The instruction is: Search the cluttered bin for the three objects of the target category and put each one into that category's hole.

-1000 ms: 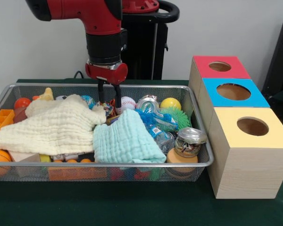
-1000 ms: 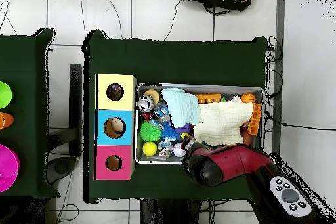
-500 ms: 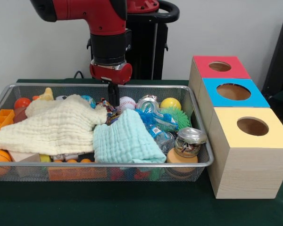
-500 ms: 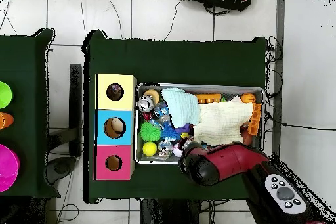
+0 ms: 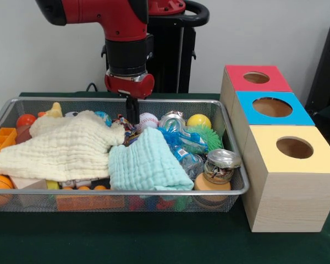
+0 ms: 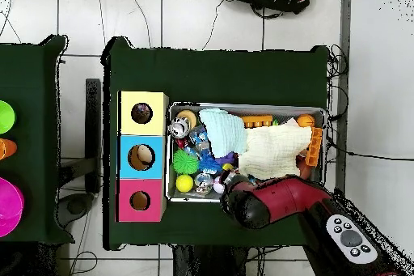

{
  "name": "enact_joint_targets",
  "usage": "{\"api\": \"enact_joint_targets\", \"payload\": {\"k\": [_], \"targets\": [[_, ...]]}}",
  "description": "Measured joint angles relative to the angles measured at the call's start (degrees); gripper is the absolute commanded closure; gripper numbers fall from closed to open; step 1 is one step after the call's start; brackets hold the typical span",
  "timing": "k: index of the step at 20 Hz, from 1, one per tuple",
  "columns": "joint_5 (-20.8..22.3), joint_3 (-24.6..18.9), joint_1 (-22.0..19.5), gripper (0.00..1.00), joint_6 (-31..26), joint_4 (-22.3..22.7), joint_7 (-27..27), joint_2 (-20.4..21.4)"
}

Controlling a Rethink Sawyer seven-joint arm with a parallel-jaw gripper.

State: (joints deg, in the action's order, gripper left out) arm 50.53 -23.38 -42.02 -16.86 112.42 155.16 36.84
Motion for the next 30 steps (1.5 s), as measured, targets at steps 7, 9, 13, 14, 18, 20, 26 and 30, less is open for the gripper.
{"api": "enact_joint_targets", "payload": {"k": [7, 9, 13, 14, 18, 20, 26, 30], "targets": [[0.00, -0.07, -0.14, 1.00, 0.00, 0.00, 0.00, 0.00], [0.00, -0.07, -0.15, 0.00, 0.00, 0.00, 0.00, 0.00], [0.00, -0.07, -0.15, 0.00, 0.00, 0.00, 0.00, 0.00], [0.00, -0.07, -0.14, 0.00, 0.00, 0.00, 0.00, 0.00], [0.00, -0.07, -0.14, 0.00, 0.00, 0.00, 0.00, 0.00], [0.00, -0.07, -0.15, 0.00, 0.00, 0.00, 0.00, 0.00], [-0.06, -0.83, -1.08, 0.00, 0.01, 0.00, 0.00, -0.32], [-0.21, -2.36, -3.39, 0.00, 0.01, 0.09, 0.00, -1.14]]}}
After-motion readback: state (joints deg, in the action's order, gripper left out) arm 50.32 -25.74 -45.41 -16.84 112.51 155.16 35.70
